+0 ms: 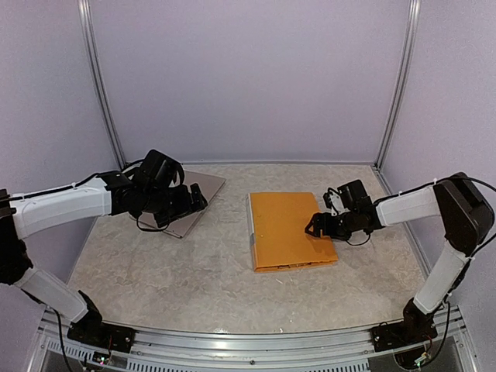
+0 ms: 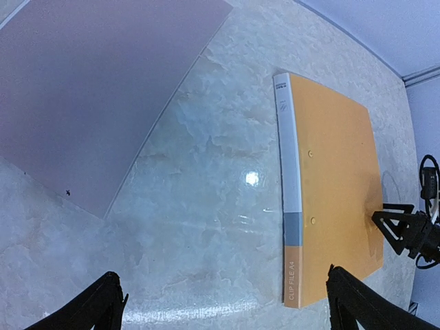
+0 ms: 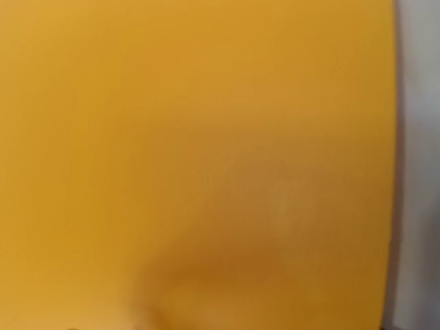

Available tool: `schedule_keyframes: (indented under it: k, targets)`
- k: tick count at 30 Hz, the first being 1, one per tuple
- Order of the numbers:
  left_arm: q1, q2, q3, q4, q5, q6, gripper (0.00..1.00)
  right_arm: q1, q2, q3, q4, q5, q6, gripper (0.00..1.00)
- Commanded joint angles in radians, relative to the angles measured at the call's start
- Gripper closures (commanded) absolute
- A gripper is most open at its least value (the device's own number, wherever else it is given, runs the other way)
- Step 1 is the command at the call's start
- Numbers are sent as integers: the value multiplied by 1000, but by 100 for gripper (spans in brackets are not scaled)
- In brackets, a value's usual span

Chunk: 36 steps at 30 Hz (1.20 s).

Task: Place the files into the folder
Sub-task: Move the folder with files to the center of the board, then reset both arms

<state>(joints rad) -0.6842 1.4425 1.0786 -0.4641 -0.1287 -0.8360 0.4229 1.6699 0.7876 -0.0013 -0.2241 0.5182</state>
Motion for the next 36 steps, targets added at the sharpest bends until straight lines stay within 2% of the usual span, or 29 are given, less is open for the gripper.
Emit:
schedule_keyframes:
  k: [1, 5, 8, 19, 24, 26, 29, 36]
  targets:
    - [-3, -45, -26, -41, -33, -28, 1, 10, 108, 111, -19, -18, -7, 14]
    - [-7, -81, -45, -62, -75, -45, 1, 32, 138, 192, -50, -70, -50, 14]
    - [-8, -117, -57, -81, -115, -51, 1, 40, 92, 209, -100, -55, -82, 14]
    - [-6, -230, -86, -109, -201, -21, 1, 41, -252, 221, -310, 241, -187, 8]
    - [2, -317, -149, -3, -257, 70, 1, 40, -420, 178, -250, 319, -260, 4]
    - [23, -362, -178, 62, -233, 111, 1, 40, -471, 154, -219, 348, -290, 1]
    - [60, -427, -217, 163, -179, 190, 1, 39, -524, 133, -171, 391, -335, 1]
    - [72, -464, -218, 249, -165, 385, 1, 39, -627, 45, -11, 434, -430, 1]
